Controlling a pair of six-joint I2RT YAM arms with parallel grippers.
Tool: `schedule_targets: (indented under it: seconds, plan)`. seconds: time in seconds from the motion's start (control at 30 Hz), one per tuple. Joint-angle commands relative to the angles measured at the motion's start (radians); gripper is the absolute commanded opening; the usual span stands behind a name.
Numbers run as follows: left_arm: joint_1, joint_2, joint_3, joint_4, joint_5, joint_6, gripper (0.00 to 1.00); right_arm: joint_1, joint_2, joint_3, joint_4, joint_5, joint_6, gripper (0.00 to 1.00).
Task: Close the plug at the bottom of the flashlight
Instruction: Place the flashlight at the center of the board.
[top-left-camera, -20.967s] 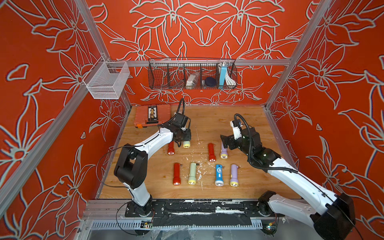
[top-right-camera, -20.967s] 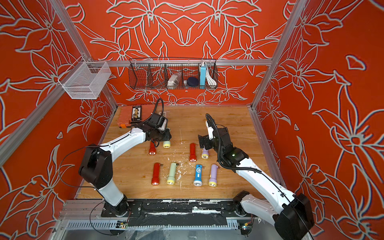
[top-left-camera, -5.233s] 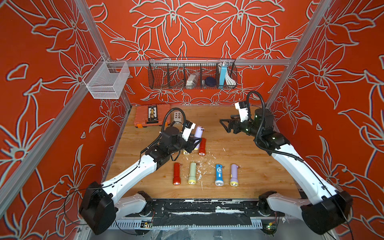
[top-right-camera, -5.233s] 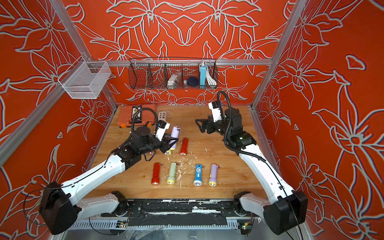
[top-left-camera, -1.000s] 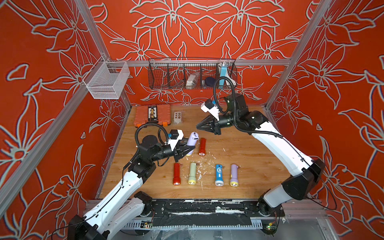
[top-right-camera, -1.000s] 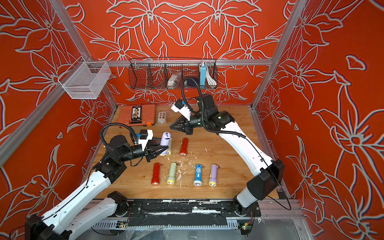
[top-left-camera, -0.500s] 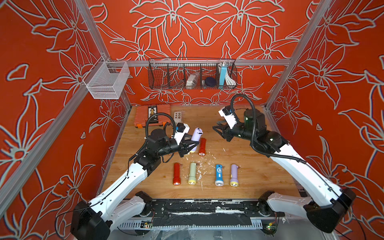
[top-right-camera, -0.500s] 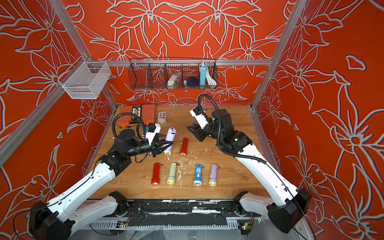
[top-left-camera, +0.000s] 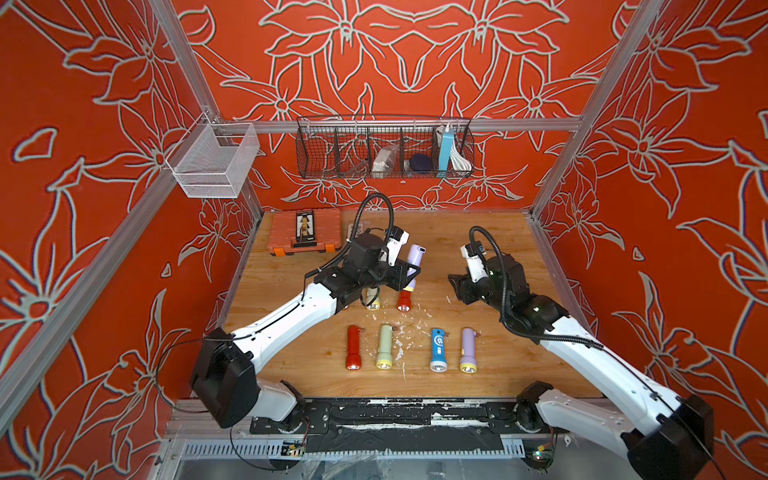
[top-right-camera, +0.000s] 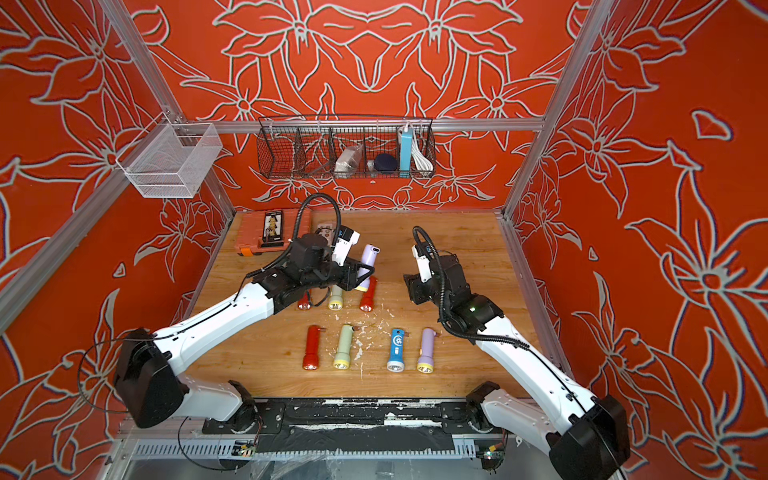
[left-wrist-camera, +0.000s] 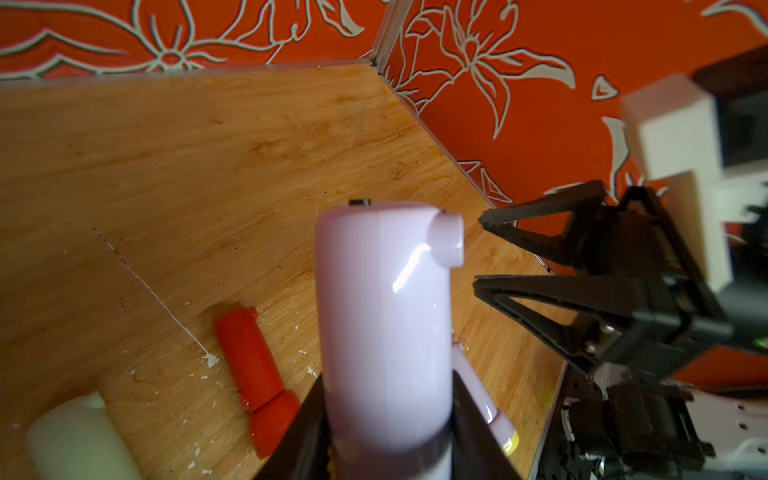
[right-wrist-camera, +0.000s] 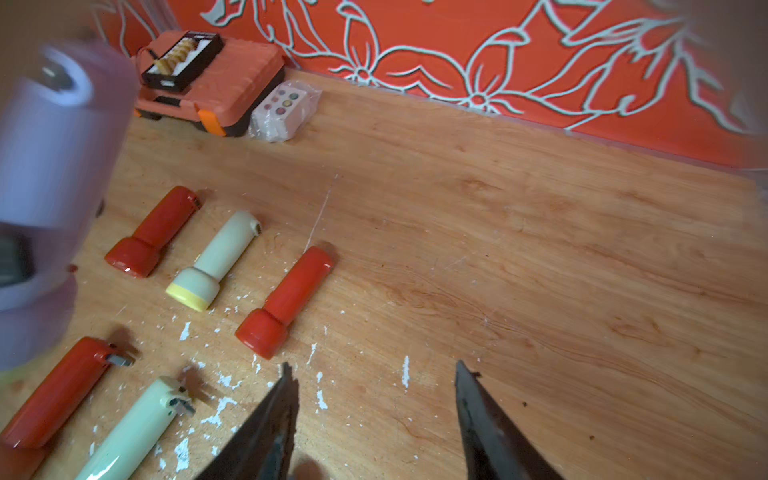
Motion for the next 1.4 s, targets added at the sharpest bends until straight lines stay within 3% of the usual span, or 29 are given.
schedule_targets:
  seconds: [0.0,0.17,0.33,0.47,0.97,1.37]
  plan:
    - [-0.004,0.122,0.125,-0.165,-0.077,-0.144,0.00,-0.058,-0.026,-0.011,0.008,0.037,0.032,0.63]
    - [-0.039,0.325,0.290,-0.284,-0.102,-0.176,0.00,-0.122,-0.066,-0.025,0.022,0.022,0.050,0.74]
    - [-0.070,0.512,0.451,-0.389,-0.101,-0.206,0.00,-0.162,-0.076,-0.039,0.019,0.015,0.086,0.79]
    - [-0.105,0.627,0.588,-0.509,-0.175,-0.192,0.00,-0.170,-0.059,-0.036,0.015,-0.028,0.104,0.87]
    - [-0.161,0.874,0.870,-0.691,-0.288,-0.218,0.00,-0.174,-0.084,-0.044,0.008,-0.079,0.110,0.93]
    - [-0.176,0.945,0.917,-0.700,-0.347,-0.261,0.01,-0.174,-0.138,-0.051,0.010,-0.094,0.117,0.93]
